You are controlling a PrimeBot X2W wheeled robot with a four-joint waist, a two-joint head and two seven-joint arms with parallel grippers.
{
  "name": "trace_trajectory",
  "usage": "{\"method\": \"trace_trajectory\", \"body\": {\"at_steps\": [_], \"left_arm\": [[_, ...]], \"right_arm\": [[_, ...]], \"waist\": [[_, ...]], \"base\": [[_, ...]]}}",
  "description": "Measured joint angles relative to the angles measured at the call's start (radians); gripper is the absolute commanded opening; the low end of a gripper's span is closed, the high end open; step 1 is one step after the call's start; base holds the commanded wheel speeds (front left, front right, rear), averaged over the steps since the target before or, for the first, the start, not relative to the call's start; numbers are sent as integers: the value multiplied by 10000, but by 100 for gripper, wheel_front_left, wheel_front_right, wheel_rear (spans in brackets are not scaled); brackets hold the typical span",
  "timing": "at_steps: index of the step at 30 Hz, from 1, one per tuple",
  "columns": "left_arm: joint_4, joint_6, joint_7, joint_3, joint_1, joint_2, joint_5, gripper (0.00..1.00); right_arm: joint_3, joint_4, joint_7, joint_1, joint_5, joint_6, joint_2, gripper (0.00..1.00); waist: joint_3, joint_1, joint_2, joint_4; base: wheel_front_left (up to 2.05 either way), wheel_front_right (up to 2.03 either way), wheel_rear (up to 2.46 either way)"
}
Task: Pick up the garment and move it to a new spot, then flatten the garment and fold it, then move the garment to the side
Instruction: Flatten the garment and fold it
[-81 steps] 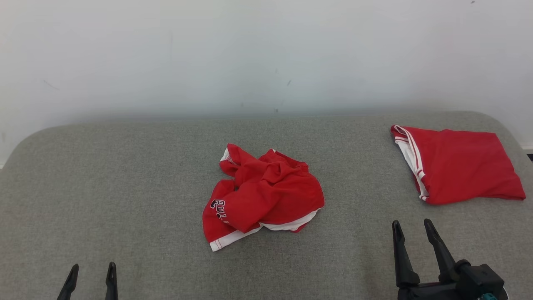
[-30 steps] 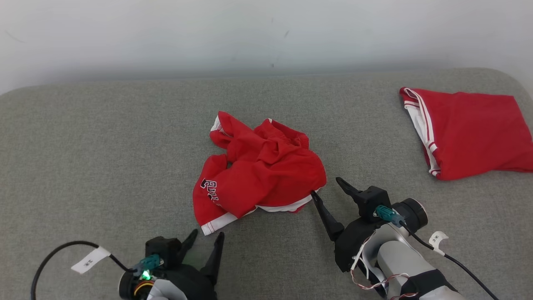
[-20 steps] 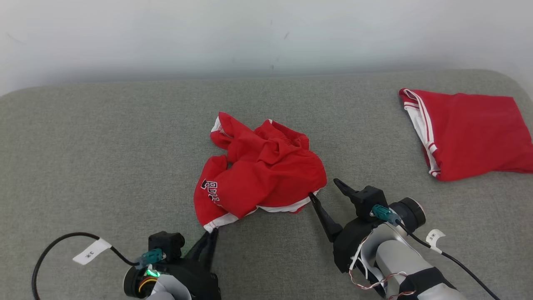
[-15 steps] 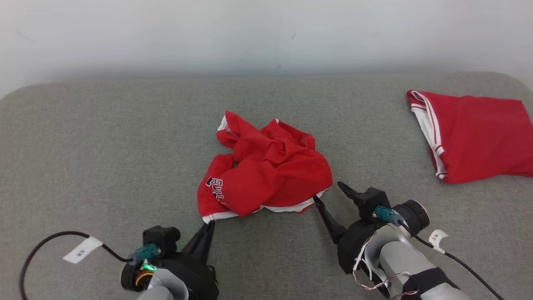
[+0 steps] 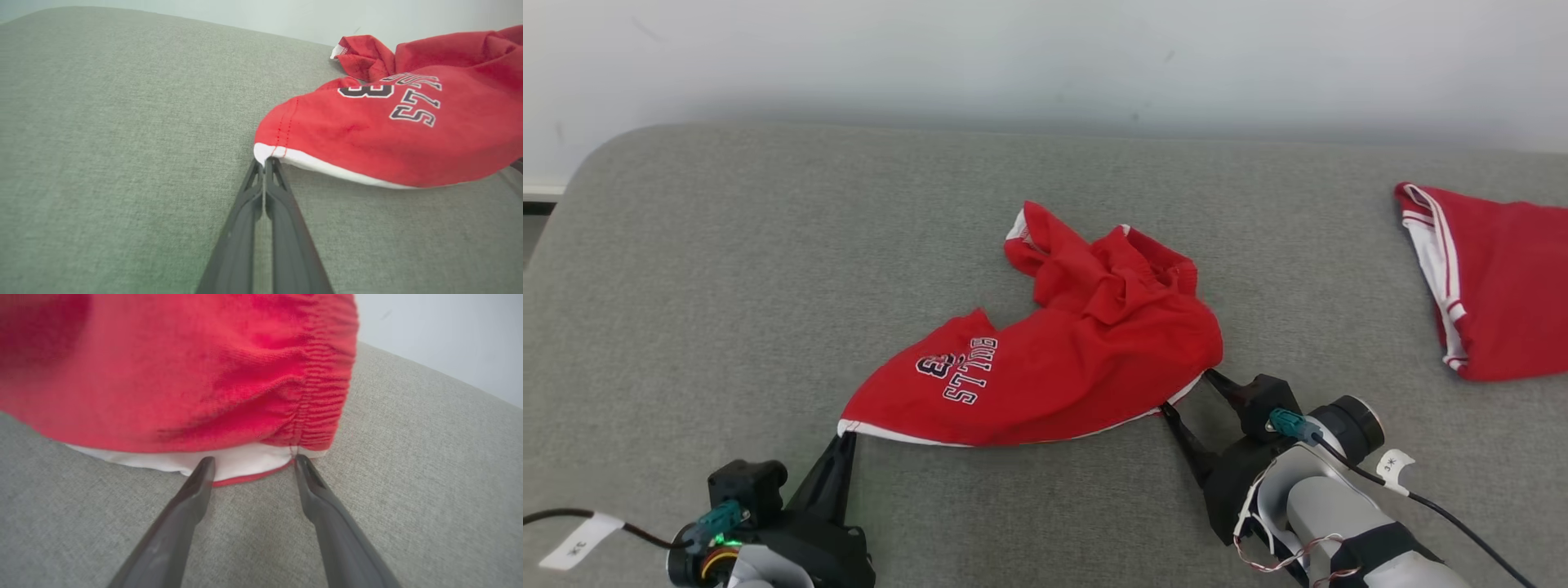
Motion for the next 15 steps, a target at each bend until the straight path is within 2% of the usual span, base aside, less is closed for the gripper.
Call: {"method": "trace_trajectory", "body": {"at_steps": [8, 15], "left_arm": [[-15, -13, 0, 389, 345, -144, 366, 0], [-21, -21, 0, 428, 350, -303, 550, 0]], "right_arm": [[374, -105, 0, -188, 119, 0, -679, 100], [1267, 109, 8, -393, 104, 0, -771, 100]], "waist": [[-91, 0, 0, 206], [-66, -1, 0, 342]], "base": [[0, 0, 0], [0, 0, 0]]}}
